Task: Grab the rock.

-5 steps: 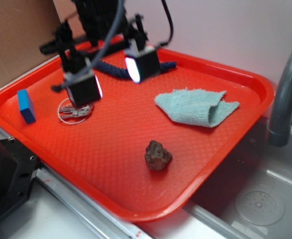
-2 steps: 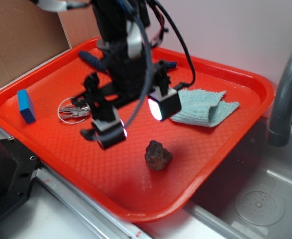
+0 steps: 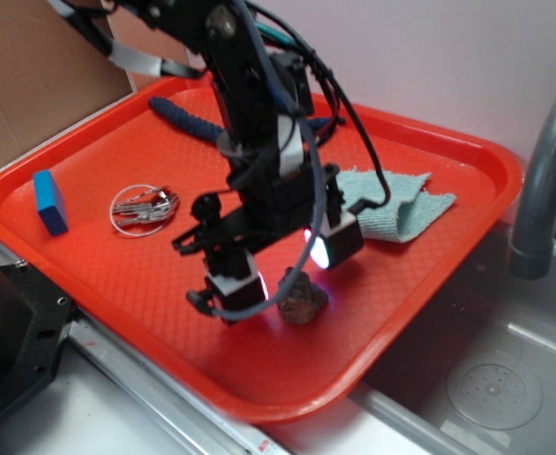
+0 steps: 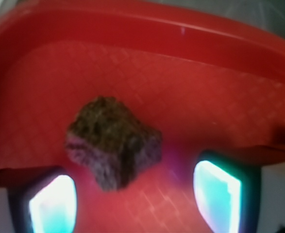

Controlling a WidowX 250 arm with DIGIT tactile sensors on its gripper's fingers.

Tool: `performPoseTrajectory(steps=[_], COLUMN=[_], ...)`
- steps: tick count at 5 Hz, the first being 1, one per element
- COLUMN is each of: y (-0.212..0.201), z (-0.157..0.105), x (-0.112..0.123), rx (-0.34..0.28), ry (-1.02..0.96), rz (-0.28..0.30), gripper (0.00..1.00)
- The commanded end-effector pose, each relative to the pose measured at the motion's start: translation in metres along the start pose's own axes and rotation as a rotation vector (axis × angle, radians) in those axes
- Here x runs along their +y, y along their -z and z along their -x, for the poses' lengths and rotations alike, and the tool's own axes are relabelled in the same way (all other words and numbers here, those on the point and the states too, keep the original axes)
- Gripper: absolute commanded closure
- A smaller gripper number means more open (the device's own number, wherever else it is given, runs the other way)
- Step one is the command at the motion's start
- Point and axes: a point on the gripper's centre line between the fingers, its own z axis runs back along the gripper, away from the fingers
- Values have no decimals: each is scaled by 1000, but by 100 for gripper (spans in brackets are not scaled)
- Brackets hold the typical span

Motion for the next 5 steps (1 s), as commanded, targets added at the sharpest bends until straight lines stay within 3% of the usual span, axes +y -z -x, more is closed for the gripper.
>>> performPoseTrajectory(steps=[1, 2, 3, 4, 5], y=[2, 3, 5, 9, 8], z=[-7, -6, -7, -2, 2], x=[-11, -5, -2, 1, 4], rx=[-32, -48, -45, -60, -78], ry=[127, 122, 113, 83, 63], rz=[-18, -17, -11, 4, 14], gripper=[0, 0, 60, 100, 100])
